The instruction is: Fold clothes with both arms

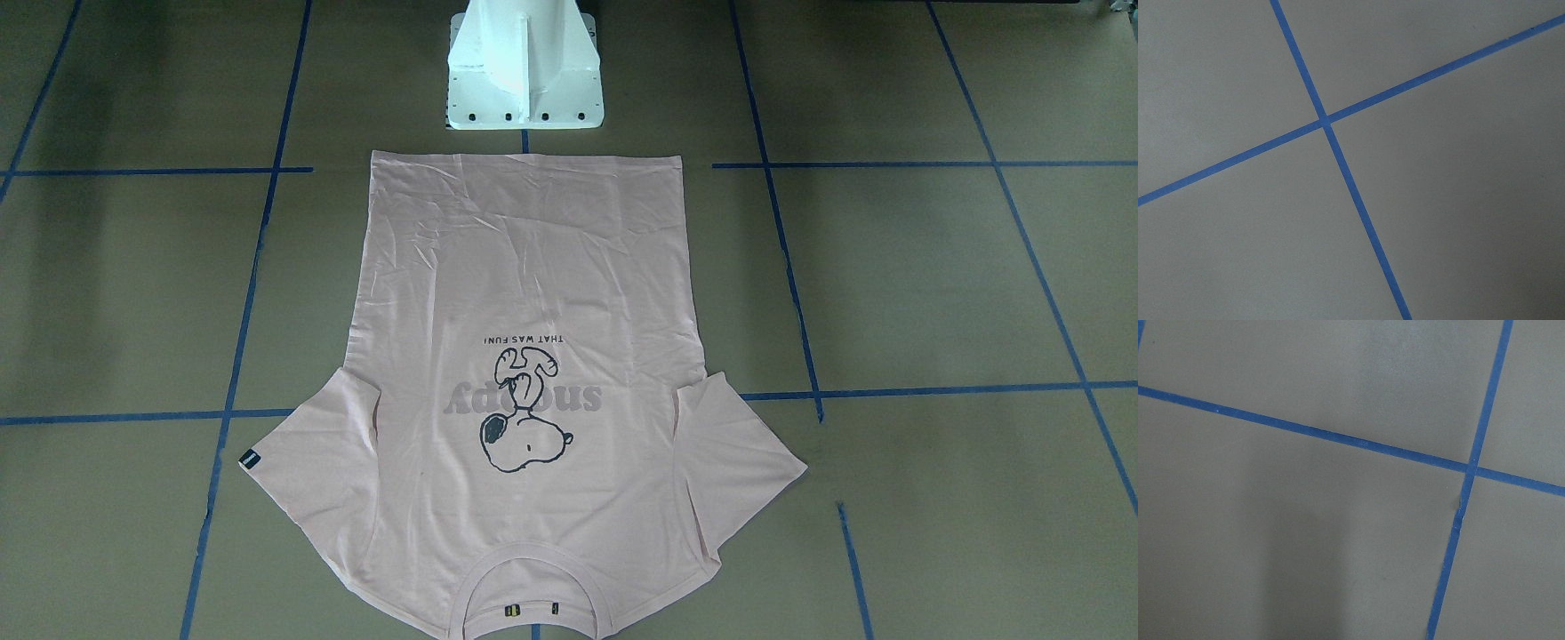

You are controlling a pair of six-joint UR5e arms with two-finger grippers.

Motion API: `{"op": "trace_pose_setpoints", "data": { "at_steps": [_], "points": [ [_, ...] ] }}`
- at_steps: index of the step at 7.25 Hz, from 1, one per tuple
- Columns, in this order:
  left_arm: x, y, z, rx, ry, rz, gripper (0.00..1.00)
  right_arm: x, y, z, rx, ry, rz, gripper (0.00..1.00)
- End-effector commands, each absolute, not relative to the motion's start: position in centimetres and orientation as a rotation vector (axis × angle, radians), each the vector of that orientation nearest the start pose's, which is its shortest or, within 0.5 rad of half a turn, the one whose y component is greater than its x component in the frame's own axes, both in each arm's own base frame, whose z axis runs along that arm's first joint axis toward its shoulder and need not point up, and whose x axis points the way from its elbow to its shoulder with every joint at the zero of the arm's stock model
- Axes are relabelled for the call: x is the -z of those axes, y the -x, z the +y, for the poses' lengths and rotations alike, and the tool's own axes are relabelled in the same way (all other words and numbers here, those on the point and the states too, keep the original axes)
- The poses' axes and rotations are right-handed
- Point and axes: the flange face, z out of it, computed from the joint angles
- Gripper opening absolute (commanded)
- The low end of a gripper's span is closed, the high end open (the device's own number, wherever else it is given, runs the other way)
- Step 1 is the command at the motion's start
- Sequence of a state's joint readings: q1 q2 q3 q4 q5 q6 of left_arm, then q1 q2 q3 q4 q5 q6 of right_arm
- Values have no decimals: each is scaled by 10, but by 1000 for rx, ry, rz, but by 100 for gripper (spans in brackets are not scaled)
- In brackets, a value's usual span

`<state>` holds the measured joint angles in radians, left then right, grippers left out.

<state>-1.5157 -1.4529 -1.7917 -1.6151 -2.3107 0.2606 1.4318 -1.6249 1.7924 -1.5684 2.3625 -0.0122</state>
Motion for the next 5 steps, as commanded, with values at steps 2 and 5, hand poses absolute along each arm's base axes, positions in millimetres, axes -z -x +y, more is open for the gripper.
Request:
{"op": "trace_pose_setpoints", "data": {
  "at_steps": [2, 5],
  "points": [
    [-595, 41, -452, -358, -229, 733, 100, -564, 4, -484, 222, -159, -787, 100],
    [-586, 35, -454, -365, -243, 795, 100, -531, 71, -501, 175, -219, -831, 100]
  ]
}}
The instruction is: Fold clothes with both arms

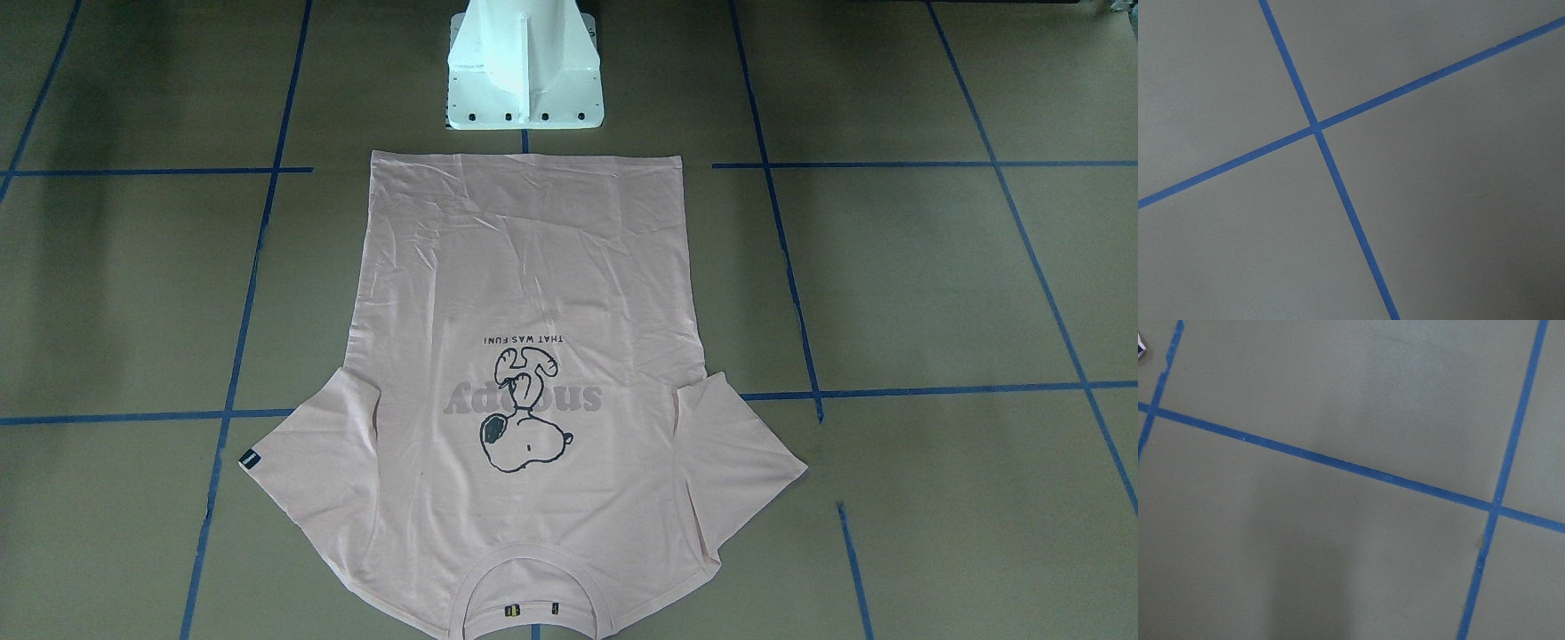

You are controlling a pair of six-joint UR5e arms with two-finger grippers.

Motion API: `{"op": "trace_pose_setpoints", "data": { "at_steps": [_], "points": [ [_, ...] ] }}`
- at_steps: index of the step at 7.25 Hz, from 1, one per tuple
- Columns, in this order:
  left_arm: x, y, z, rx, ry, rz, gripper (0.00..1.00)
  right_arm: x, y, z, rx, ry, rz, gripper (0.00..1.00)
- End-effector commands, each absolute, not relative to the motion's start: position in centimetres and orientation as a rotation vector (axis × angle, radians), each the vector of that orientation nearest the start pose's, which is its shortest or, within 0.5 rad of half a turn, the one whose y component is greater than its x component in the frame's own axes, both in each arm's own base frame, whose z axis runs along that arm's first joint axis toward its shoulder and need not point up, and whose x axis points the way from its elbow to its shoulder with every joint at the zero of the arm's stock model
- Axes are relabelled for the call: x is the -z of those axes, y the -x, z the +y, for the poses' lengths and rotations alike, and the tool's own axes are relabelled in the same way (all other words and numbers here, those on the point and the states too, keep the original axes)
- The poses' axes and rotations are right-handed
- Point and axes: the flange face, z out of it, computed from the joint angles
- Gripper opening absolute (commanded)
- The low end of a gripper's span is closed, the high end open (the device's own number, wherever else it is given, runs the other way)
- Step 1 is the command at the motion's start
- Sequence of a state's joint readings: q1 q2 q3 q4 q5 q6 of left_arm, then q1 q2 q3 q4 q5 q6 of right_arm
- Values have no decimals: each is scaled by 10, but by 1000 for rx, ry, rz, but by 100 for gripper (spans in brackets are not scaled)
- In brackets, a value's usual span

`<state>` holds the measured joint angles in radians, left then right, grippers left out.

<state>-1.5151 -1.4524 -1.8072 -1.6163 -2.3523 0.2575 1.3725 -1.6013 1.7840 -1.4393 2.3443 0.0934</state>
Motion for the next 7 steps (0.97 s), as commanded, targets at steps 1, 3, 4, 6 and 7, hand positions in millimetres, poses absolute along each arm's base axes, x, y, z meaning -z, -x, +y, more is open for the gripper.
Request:
{"op": "trace_pose_setpoints", "data": {
  "at_steps": [1, 3, 4, 6, 7],
  "points": [
    [-591, 34, -454, -362, -234, 812, 100, -518, 119, -510, 93, -242, -840, 100],
    [-592, 34, -454, -364, -239, 811, 100, -492, 231, -579, -74, -230, -876, 100],
    [-591, 34, -454, -366, -241, 820, 100, -469, 279, -607, -183, -246, -858, 91],
    [-589, 32, -452, -367, -242, 840, 100, -425, 365, -634, -355, -229, -851, 85],
    [-590, 32, -453, -367, -242, 840, 100, -428, 381, -639, -375, -255, -813, 85]
  ]
}}
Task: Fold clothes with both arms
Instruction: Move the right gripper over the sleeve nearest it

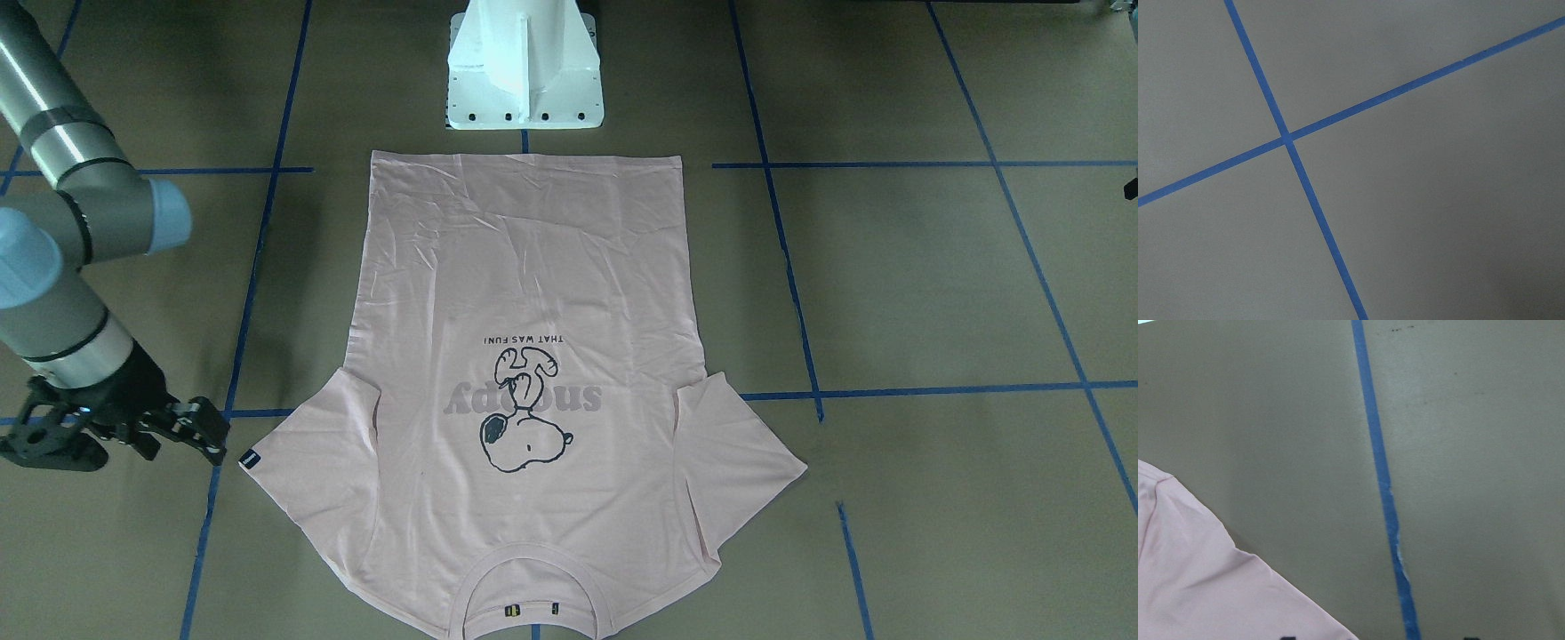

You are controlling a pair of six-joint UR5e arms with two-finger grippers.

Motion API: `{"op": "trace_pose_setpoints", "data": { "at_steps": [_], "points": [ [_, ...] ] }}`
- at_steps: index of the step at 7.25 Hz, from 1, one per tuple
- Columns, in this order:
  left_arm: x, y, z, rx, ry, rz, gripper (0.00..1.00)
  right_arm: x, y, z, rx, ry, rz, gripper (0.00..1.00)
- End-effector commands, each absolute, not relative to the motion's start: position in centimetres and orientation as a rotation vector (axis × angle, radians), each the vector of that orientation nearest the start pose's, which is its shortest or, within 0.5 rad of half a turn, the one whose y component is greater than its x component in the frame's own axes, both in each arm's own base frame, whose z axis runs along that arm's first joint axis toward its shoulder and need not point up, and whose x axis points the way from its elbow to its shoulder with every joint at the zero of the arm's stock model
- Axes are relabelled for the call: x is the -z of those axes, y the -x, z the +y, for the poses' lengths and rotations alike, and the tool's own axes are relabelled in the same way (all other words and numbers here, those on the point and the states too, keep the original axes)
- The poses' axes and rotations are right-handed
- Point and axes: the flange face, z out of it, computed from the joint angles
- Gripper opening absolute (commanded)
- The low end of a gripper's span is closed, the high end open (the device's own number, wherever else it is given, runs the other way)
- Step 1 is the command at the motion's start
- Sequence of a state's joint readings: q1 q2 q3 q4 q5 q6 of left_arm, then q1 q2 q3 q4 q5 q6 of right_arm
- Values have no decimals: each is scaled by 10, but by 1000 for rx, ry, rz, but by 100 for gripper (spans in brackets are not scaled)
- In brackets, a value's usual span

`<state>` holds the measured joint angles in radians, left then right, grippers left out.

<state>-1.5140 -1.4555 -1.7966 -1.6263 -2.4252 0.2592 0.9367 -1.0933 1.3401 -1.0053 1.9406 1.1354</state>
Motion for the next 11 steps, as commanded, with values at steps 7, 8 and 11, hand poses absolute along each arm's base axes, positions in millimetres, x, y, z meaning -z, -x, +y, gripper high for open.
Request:
{"op": "trace_pose_setpoints", "data": {
  "at_steps": [7, 8, 11],
  "points": [
    [-585, 32, -453, -372, -252, 842, 100, -453, 401, -631, -361, -217, -777, 73],
    [-585, 32, -453, -371, -251, 842, 100, -453, 401, -631, -361, -217, -777, 68],
    [-584, 32, -452, -371, -253, 842, 100, -456, 400, -630, -364, -213, -776, 32]
  ]
}}
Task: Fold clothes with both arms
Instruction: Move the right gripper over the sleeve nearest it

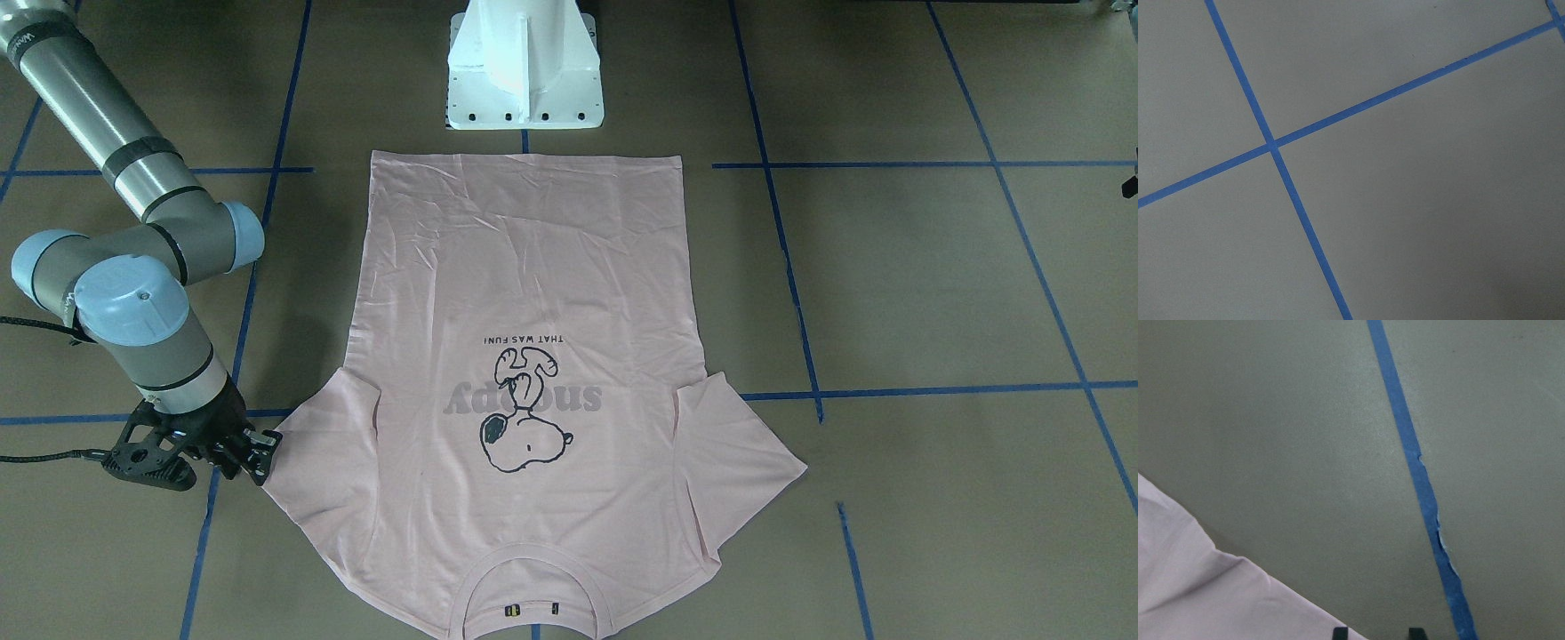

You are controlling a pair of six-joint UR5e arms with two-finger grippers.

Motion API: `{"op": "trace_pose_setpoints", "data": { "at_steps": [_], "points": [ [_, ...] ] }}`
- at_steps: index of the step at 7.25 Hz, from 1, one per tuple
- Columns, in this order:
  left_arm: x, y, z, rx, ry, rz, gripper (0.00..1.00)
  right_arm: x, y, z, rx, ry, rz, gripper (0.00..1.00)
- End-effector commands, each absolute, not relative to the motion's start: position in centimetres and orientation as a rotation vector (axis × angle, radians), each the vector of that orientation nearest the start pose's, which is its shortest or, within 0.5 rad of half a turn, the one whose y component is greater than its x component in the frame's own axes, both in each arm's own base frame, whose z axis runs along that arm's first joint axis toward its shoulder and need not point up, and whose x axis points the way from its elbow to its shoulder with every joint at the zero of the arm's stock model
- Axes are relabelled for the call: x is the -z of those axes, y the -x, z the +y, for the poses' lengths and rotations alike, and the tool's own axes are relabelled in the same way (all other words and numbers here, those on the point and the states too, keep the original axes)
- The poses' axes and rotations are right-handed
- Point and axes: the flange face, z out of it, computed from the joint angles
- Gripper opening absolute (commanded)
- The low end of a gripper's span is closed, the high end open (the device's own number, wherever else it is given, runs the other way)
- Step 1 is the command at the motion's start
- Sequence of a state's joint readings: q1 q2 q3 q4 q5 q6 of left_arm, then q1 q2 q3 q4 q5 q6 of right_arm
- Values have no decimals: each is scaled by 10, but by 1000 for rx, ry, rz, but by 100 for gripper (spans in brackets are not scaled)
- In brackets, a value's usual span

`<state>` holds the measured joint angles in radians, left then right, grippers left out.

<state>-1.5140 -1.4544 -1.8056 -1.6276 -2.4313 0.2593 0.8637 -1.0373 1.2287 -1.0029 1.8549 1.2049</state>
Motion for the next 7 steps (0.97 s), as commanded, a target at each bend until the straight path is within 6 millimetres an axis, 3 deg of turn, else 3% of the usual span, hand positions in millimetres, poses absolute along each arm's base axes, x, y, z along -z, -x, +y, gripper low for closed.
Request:
{"op": "trace_pose_setpoints", "data": {
  "at_steps": [1, 4, 7],
  "points": [
    [-586, 32, -452, -370, -250, 843, 100, -455, 400, -630, -366, -214, -778, 28],
    [-587, 32, -451, -368, -246, 843, 100, -452, 400, -630, -364, -215, -783, 0],
    [-588, 32, -449, -368, -244, 843, 100, -442, 399, -630, -361, -223, -796, 0]
  ]
}}
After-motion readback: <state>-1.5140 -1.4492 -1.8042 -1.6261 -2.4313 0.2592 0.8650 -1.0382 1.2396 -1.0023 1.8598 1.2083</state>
